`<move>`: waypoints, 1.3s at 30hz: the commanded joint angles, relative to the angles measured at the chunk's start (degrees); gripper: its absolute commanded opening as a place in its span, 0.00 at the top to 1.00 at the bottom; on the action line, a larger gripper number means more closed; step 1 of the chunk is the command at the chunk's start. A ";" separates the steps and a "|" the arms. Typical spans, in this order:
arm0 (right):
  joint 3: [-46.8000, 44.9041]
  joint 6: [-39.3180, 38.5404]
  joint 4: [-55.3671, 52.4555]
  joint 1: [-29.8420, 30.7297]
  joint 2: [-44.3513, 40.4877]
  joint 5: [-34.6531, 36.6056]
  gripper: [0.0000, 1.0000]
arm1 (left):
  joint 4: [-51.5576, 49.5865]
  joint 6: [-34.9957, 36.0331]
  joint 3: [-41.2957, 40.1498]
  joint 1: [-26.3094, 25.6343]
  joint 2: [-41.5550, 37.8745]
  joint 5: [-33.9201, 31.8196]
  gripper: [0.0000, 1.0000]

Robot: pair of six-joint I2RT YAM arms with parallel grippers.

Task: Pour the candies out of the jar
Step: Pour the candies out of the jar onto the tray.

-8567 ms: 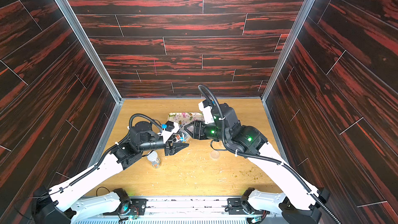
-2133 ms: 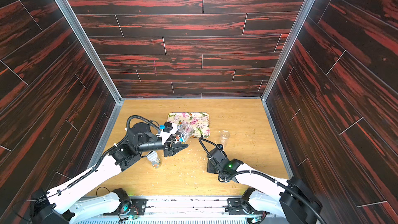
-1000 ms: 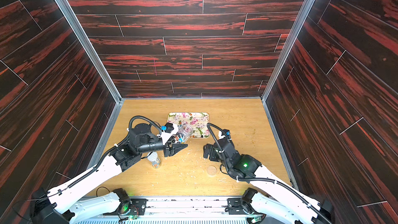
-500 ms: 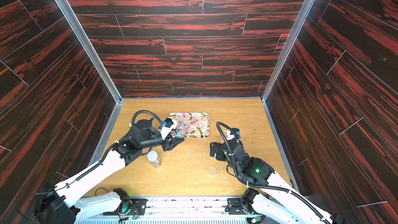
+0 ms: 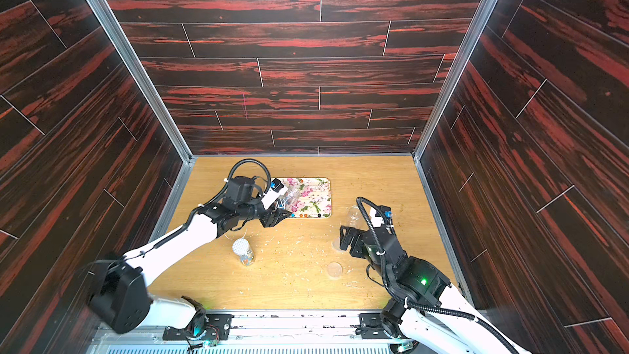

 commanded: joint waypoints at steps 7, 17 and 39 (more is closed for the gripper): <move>-0.67 0.12 -3.04 -0.35 -2.34 2.39 0.01 | -6.60 5.92 9.29 0.76 10.35 -1.05 0.58; -1.59 1.48 -4.99 -0.37 -6.04 2.78 0.01 | -16.32 10.38 19.72 1.18 23.17 -0.09 0.58; 2.94 -2.42 -6.37 -0.43 6.84 0.12 0.01 | -35.87 18.36 35.97 1.92 34.10 -8.92 0.58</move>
